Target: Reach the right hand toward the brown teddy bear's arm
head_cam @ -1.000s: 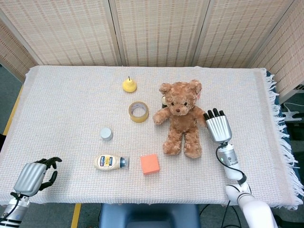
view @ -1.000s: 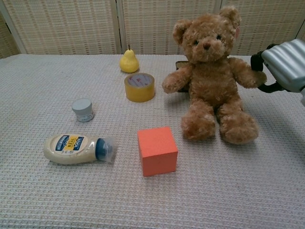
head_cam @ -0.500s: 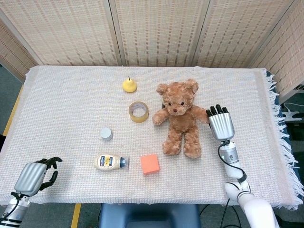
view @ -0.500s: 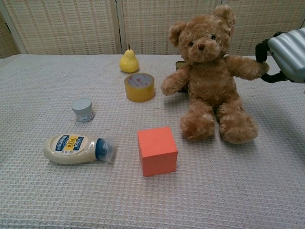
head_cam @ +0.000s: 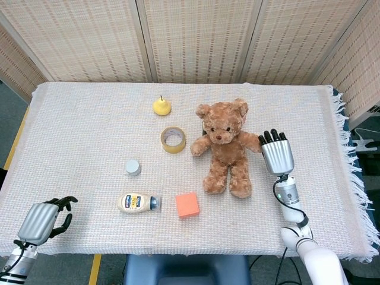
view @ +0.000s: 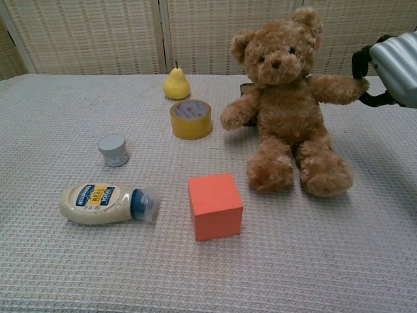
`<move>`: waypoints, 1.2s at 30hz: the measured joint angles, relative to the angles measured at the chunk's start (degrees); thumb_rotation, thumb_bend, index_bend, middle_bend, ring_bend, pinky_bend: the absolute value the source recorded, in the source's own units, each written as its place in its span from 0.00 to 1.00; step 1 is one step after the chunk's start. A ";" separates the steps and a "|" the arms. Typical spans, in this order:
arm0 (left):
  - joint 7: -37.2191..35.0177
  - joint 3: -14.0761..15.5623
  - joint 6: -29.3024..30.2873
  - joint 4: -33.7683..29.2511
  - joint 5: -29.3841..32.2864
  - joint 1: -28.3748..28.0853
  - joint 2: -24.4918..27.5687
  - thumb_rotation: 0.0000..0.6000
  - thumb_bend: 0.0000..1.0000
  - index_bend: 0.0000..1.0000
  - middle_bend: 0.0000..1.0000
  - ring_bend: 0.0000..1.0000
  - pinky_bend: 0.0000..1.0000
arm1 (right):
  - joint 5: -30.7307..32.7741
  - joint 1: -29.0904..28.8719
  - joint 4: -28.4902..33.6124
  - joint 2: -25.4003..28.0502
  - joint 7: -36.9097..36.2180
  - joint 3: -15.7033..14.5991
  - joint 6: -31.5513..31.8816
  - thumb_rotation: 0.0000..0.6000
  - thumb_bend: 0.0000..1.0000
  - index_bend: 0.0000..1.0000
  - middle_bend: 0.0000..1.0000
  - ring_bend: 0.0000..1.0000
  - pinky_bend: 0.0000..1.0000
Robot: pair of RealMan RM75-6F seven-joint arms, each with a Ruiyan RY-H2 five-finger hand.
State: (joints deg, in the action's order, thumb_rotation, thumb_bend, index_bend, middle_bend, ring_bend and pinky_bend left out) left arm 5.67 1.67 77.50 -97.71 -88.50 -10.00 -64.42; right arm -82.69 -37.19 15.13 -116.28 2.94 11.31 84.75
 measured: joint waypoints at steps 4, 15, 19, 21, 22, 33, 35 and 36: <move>0.05 -0.01 0.05 -0.02 0.06 0.03 -0.02 1.00 0.48 0.34 0.48 0.46 0.61 | -0.44 0.78 0.11 -0.07 0.04 -1.06 -1.23 1.00 0.19 0.59 0.50 0.39 0.60; -0.27 0.02 0.37 -0.05 -0.15 0.17 0.11 1.00 0.48 0.34 0.48 0.46 0.61 | -0.68 0.87 -1.55 -0.68 0.96 -1.49 0.23 1.00 0.19 0.59 0.50 0.39 0.60; -0.16 0.03 0.46 -0.09 -0.30 0.17 0.09 1.00 0.48 0.34 0.48 0.46 0.61 | -0.24 0.57 -0.53 -0.41 0.44 -0.80 1.62 1.00 0.19 0.59 0.50 0.39 0.60; -0.06 0.05 0.38 -0.10 -0.27 0.15 0.08 1.00 0.48 0.34 0.48 0.46 0.61 | -0.32 0.84 -0.10 -0.30 0.14 -1.07 1.06 1.00 0.19 0.59 0.50 0.39 0.60; 0.00 0.07 0.35 -0.11 -0.26 0.15 0.08 1.00 0.48 0.34 0.48 0.46 0.61 | -0.44 1.11 0.12 -0.27 -0.03 -1.40 0.53 1.00 0.19 0.59 0.50 0.39 0.60; 0.03 0.07 0.18 -0.10 -0.05 0.14 0.09 1.00 0.48 0.34 0.48 0.46 0.61 | -1.18 1.86 -0.22 -0.57 -0.07 -2.56 -0.22 1.00 0.19 0.59 0.50 0.39 0.60; 0.10 0.12 0.20 -0.13 -0.20 0.14 0.10 1.00 0.48 0.34 0.48 0.46 0.61 | -1.01 1.48 -0.23 -0.37 -0.17 -2.05 1.37 1.00 0.19 0.59 0.50 0.39 0.60; 0.16 0.13 0.22 -0.15 -0.27 0.12 0.08 1.00 0.48 0.34 0.48 0.46 0.61 | -0.90 1.30 -0.15 -0.23 -0.28 -1.78 2.12 1.00 0.19 0.59 0.50 0.39 0.60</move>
State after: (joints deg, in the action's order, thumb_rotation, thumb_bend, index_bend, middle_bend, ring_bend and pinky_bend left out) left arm 5.83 1.80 77.73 -97.85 -88.77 -9.88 -64.33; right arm -83.58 -35.89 14.98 -116.51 2.67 9.53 86.87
